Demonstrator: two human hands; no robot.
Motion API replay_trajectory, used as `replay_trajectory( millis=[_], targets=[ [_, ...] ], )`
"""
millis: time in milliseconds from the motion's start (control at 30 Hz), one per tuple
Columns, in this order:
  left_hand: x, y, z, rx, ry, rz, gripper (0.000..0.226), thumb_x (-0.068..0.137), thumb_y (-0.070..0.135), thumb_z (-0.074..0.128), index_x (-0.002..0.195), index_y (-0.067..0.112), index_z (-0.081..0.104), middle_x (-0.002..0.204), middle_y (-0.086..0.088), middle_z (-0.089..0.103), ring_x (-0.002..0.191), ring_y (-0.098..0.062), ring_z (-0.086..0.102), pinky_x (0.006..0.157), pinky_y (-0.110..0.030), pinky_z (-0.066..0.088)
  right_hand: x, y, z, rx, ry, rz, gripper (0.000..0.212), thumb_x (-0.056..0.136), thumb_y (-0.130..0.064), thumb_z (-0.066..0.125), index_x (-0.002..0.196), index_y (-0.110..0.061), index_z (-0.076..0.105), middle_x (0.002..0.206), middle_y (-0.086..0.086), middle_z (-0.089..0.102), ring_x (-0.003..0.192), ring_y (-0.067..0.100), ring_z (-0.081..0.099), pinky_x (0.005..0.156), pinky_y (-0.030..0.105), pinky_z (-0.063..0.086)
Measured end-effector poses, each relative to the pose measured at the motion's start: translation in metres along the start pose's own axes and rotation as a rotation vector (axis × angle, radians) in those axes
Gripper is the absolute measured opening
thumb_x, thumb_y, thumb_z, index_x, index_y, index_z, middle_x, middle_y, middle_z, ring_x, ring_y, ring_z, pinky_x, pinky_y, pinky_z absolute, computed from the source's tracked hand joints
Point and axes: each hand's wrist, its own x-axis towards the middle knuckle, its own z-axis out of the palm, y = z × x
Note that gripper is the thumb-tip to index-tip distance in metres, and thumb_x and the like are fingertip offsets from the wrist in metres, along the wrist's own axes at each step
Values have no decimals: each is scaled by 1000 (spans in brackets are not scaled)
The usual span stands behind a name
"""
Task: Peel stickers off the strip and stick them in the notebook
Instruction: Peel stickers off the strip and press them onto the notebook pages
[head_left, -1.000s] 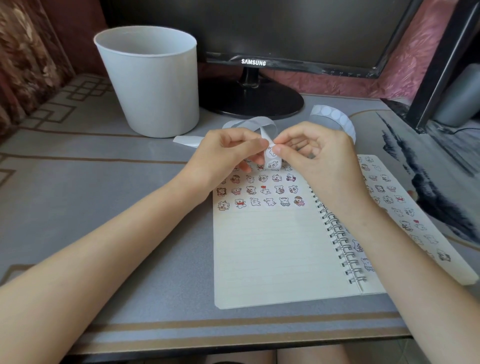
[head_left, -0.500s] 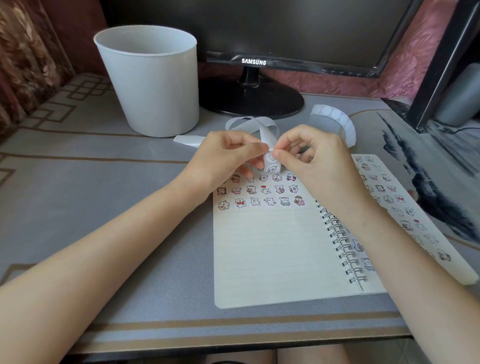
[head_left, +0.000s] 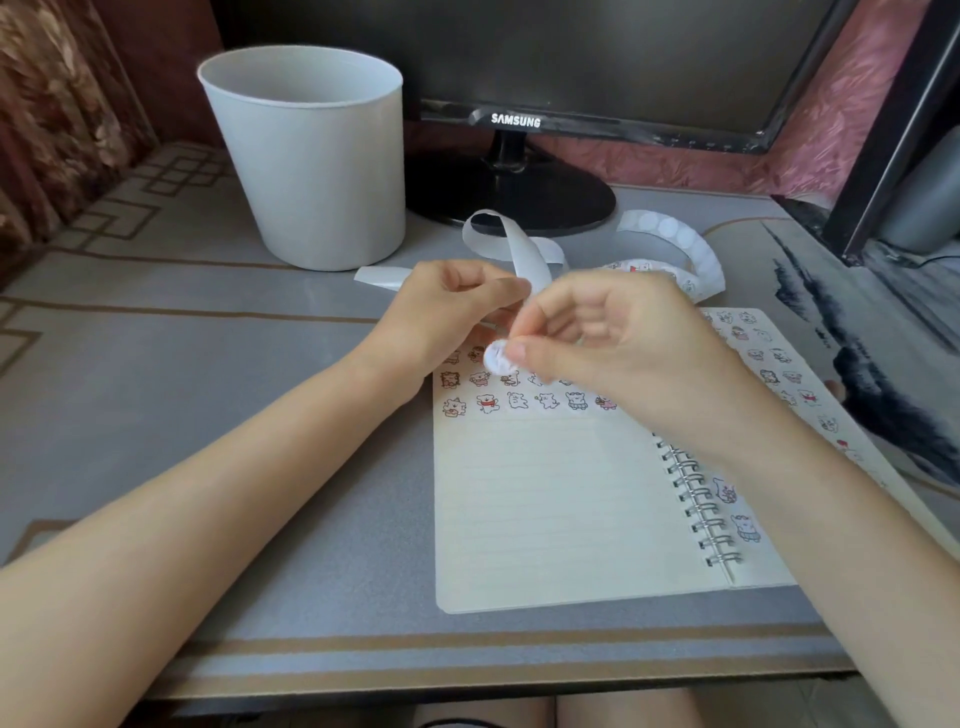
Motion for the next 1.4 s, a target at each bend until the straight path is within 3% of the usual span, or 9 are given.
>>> replay_trajectory(
  millis=[100,233,500,633,1000,1400],
  targets=[
    [2,-1,0,-27,-3,-10,13,90,14,61,82,4,66,67,-4,67,55,-8,61,55,-17,50,-4,3,13,49,-170,176,4,79,-8,73,80,-8,69,73,4,68,59,7,57,60,14,47],
    [3,-2,1,-33,-7,-9,13,90,11,61,84,2,66,72,-4,67,61,-7,63,60,-20,52,-4,13,26,40,-137,270,6,77,-14,75,76,-14,70,69,0,67,58,5,56,59,14,46],
    [4,-4,0,-18,-7,-2,13,91,11,61,87,0,66,78,-8,68,62,-6,64,60,-20,51,-2,16,36,65,-93,241,5,78,-9,74,76,-8,70,69,3,68,60,7,53,52,15,43],
    [5,-4,1,-10,-5,2,12,91,11,61,86,1,66,78,-7,67,62,-6,64,59,-19,51,-2,20,39,27,-71,224,9,77,-11,74,70,-14,69,66,1,69,61,9,54,58,26,42],
    [3,-3,0,-8,-5,4,13,90,11,61,79,6,65,69,-1,66,61,-4,63,58,-17,51,-4,23,43,-60,-9,167,14,77,-16,75,66,-18,66,65,0,67,59,8,56,64,37,53],
    [3,-4,1,-8,-13,16,14,90,11,61,78,5,65,69,-2,66,61,-6,63,59,-18,52,-4,28,49,-182,34,116,12,76,-19,74,68,-19,65,54,-11,59,50,0,52,60,33,50]
  ],
)
